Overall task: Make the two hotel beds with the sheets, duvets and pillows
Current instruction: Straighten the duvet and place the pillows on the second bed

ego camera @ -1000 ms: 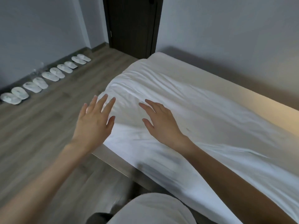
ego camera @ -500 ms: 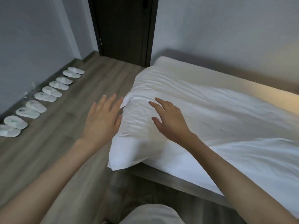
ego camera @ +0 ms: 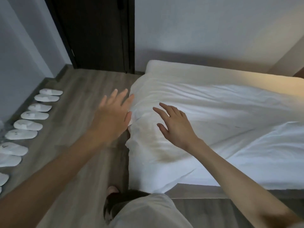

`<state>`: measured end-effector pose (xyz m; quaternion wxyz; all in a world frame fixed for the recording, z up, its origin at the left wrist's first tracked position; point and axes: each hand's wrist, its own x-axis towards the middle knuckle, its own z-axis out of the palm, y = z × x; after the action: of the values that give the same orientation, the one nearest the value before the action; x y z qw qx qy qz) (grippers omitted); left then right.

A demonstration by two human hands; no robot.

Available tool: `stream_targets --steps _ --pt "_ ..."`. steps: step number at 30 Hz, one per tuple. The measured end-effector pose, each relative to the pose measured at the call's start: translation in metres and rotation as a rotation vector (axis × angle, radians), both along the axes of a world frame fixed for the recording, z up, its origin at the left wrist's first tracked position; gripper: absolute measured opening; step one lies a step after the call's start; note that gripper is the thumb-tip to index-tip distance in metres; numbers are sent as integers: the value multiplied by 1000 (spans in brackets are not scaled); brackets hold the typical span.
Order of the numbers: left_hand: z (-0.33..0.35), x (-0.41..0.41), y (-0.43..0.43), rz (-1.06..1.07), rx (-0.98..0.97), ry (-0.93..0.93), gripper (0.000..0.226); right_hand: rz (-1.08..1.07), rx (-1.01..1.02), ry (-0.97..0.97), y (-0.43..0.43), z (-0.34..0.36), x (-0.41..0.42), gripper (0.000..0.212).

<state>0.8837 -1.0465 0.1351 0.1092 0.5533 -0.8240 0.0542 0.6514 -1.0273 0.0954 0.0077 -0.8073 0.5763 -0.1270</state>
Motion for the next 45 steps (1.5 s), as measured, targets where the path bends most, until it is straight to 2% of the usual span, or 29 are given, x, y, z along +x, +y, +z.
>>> stream_targets --steps 6,12,26,32,37,45 --pt "20 46 -119 -76 81 -52 58 -131 17 -41 -99 9 68 53" --pt "2 75 -221 -201 169 -32 55 -282 -2 -27 -171 15 102 52" --pt "-18 102 -464 -705 202 -80 56 -881 33 -23 -296 13 182 54" --pt "-36 73 -538 -882 219 -105 56 -1142 38 -51 -322 5 190 54" --pt "-58 22 -599 -1001 224 -149 55 -1326 68 -126 -351 -31 174 57" --pt "-84 -74 -697 -1087 294 -219 53 -1626 190 -358 -428 -87 113 60"
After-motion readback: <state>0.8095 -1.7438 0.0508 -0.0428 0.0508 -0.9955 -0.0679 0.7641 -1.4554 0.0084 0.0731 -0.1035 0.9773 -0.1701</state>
